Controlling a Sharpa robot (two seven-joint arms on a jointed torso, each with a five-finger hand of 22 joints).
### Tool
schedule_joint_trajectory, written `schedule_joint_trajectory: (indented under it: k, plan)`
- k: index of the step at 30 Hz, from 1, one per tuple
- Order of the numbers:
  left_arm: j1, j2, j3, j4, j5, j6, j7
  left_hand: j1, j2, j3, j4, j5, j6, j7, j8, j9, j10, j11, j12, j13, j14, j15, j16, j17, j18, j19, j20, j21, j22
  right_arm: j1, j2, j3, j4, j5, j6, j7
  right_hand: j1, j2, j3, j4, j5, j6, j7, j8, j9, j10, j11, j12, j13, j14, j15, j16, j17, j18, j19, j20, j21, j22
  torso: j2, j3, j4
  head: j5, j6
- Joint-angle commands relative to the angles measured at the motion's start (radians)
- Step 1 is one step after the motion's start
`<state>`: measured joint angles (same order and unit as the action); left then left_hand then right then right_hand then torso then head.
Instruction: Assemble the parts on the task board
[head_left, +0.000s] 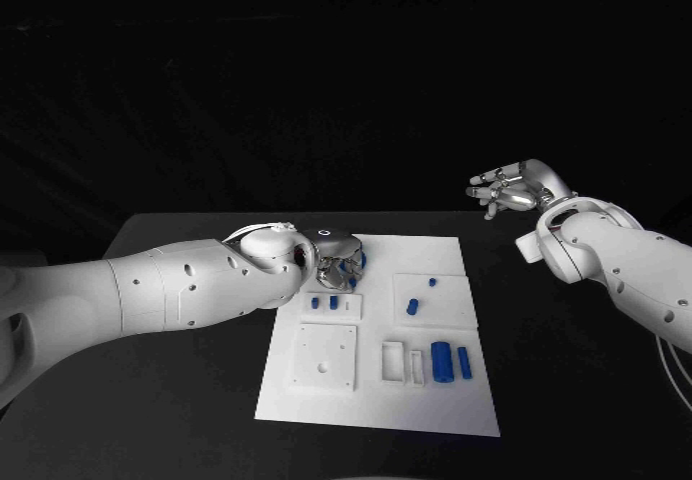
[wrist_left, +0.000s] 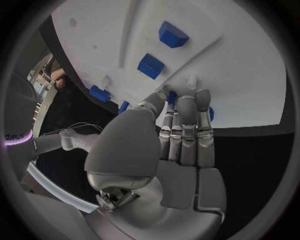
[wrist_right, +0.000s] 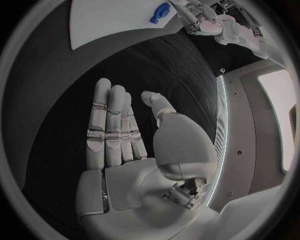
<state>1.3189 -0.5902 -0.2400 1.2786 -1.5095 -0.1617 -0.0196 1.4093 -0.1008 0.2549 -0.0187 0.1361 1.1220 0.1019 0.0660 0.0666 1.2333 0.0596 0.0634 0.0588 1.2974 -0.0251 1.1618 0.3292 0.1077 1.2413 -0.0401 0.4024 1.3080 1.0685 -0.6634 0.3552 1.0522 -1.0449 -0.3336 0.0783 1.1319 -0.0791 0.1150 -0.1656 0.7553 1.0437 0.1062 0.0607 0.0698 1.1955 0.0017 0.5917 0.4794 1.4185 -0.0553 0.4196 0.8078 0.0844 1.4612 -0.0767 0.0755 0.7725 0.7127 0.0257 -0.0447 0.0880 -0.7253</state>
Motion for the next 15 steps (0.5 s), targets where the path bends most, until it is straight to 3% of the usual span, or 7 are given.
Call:
schedule_joint_trajectory:
  k: [1,8,10,15]
  plan:
    - [-0.003,0.003,-0.001,0.000,0.002,0.009,0.003,0.018,0.013,0.005,0.007,-0.002,0.019,-0.002,-0.002,0.000,0.018,-0.004,-0.002,0.000,0.008,-0.002,0.006,0.000,0.004,0.011,-0.003,-0.007,0.013,0.000,0.001,0.000,0.002,0.000,0.004,0.011,0.000,-0.008,-0.001,0.000,0.005,-0.004,0.002,0.002,-0.001,-0.002,-0.002,0.004,-0.001,0.005,0.002,-0.004,0.001,0.000,0.025,0.004,0.003,-0.001,0.000,0.0000,-0.0001,0.000,0.000]
    - [-0.003,0.003,-0.001,0.002,0.001,0.005,0.000,0.050,0.056,0.013,-0.014,-0.001,0.069,-0.009,-0.001,0.001,0.063,-0.021,-0.003,0.001,0.021,-0.014,0.011,0.003,-0.002,0.016,-0.014,0.001,0.020,0.000,0.001,0.000,0.001,0.000,0.004,0.011,0.000,-0.008,-0.001,0.000,0.005,-0.004,0.002,0.002,-0.001,-0.002,-0.002,0.004,-0.001,0.005,0.002,-0.004,0.001,0.000,0.025,0.004,0.003,-0.001,0.000,-0.0004,-0.0003,0.000,0.001]
    - [-0.003,0.002,-0.001,0.002,0.000,0.003,-0.002,0.059,0.068,0.027,-0.029,-0.035,0.078,-0.009,-0.002,0.001,0.070,-0.024,-0.004,0.001,0.026,-0.017,0.011,0.004,-0.002,0.017,-0.018,0.008,0.022,0.000,0.002,0.000,0.001,0.000,0.004,0.011,0.000,-0.008,-0.001,0.000,0.005,-0.004,0.002,0.002,-0.001,-0.002,-0.002,0.004,-0.001,0.005,0.002,-0.004,0.001,0.000,0.025,0.004,0.003,-0.001,0.000,-0.0004,-0.0002,0.000,0.001]
    - [-0.004,0.001,-0.001,0.003,-0.003,-0.001,-0.006,0.054,0.072,0.066,-0.060,-0.034,0.084,-0.007,-0.002,0.001,0.080,-0.024,-0.003,0.001,0.034,-0.019,0.013,0.008,0.001,0.012,-0.021,0.029,0.022,0.000,0.002,0.000,0.000,0.000,0.004,0.011,-0.001,-0.007,0.001,-0.001,0.006,-0.003,0.001,0.002,-0.001,-0.003,-0.002,0.007,-0.006,0.006,0.002,-0.007,0.001,0.000,0.025,0.004,0.006,-0.013,0.000,-0.0002,-0.0001,0.000,0.001]
